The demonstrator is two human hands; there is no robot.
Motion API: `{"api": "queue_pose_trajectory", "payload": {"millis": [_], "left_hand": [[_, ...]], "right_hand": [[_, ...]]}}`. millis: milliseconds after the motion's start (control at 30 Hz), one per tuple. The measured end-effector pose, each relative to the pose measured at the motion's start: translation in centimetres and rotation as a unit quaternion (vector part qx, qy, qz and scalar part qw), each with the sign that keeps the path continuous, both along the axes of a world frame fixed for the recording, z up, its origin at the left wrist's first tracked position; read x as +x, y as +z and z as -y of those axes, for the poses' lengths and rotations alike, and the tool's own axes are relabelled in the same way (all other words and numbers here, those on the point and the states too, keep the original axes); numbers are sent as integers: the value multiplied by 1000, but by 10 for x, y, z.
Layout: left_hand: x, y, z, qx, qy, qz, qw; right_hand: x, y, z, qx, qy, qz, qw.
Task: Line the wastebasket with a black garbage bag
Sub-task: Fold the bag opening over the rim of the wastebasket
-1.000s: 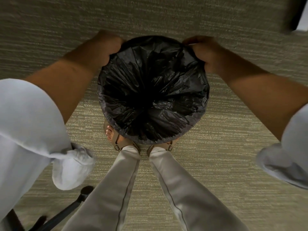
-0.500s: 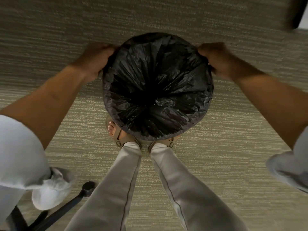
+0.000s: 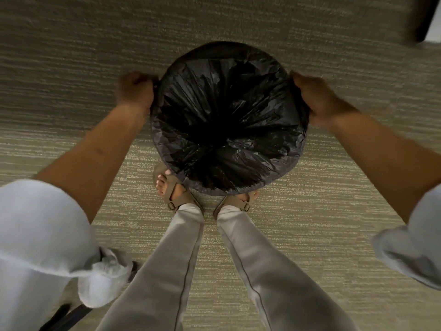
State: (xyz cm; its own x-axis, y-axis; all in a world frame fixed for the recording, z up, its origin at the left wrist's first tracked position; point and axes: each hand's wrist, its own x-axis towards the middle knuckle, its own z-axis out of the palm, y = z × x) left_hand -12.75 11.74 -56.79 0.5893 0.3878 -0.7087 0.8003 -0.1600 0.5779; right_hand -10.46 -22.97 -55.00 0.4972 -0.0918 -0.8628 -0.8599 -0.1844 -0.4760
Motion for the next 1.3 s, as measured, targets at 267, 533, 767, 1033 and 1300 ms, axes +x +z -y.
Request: {"api": "queue_pose_trajectory", "payload": {"millis": [267, 533, 767, 1033, 1300], "left_hand": [[-60, 13, -7, -163, 85, 11, 983], [-59, 18, -5, -256, 103, -44, 960], [-65, 25, -20, -235, 134, -51, 961], [-77, 37, -19, -218, 75, -31, 972], [-87, 41, -8, -225, 115, -39, 967]], "right_hand": [[-50, -1, 13, -43, -34, 93, 994], [-53, 1, 9, 102, -159, -40, 981], [-82, 14, 26, -46, -139, 46, 988], [-109, 17, 9, -75, -38, 46, 995], [-117, 17, 11, 197, -246, -22, 949]]}}
